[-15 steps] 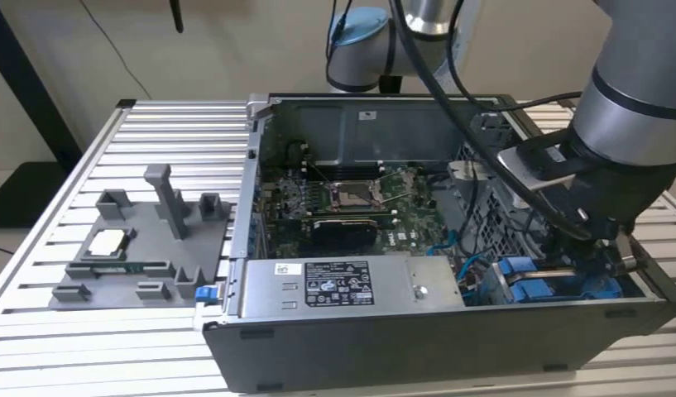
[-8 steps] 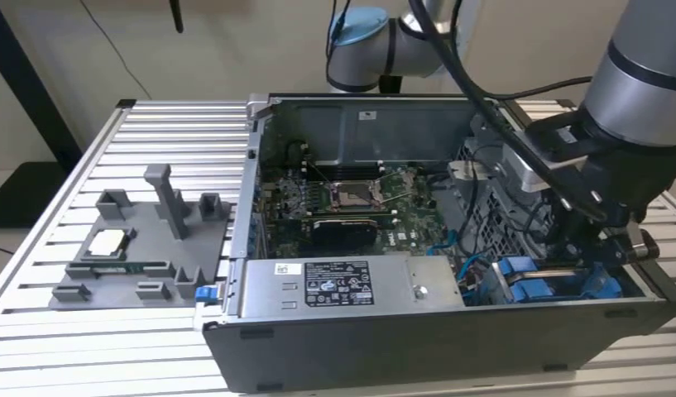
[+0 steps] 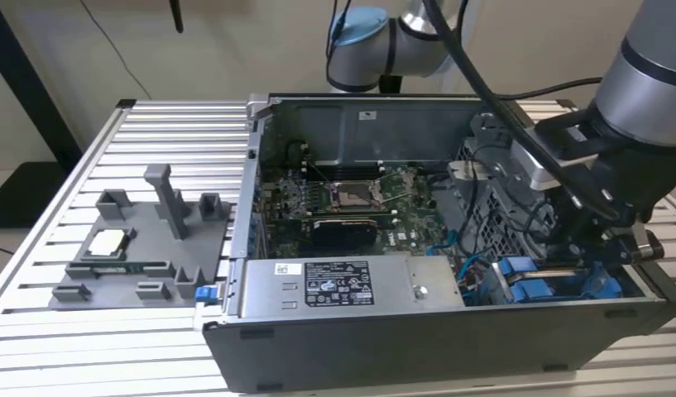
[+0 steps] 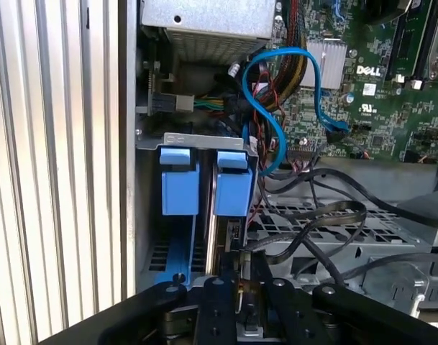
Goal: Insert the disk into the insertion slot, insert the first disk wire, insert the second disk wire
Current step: 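Insert the second disk wire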
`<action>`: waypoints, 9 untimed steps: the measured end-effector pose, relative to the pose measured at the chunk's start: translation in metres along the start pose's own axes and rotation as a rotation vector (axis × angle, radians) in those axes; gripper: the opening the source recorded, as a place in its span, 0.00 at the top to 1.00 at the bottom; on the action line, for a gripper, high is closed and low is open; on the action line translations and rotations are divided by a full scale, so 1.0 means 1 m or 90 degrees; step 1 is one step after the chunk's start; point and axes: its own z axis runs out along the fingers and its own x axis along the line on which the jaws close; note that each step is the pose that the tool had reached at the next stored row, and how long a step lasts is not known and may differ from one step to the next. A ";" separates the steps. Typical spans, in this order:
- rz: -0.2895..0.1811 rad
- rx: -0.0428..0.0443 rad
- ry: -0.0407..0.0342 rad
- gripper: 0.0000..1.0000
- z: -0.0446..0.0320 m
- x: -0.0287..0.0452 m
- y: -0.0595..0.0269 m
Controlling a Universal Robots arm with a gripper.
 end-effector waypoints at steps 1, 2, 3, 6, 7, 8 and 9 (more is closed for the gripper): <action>0.001 -0.0087 -0.0004 0.76 0.0005 0.0002 -0.0030; 0.002 -0.0174 -0.0009 0.76 0.0011 0.0004 -0.0061; 0.003 -0.0254 -0.0012 0.76 0.0016 0.0006 -0.0089; 0.006 -0.0516 -0.0026 0.76 0.0032 0.0012 -0.0177; 0.007 -0.0601 -0.0030 0.76 0.0037 0.0014 -0.0205; 0.008 -0.0688 -0.0035 0.76 0.0043 0.0016 -0.0233; 0.009 -0.0774 -0.0038 0.76 0.0047 0.0018 -0.0261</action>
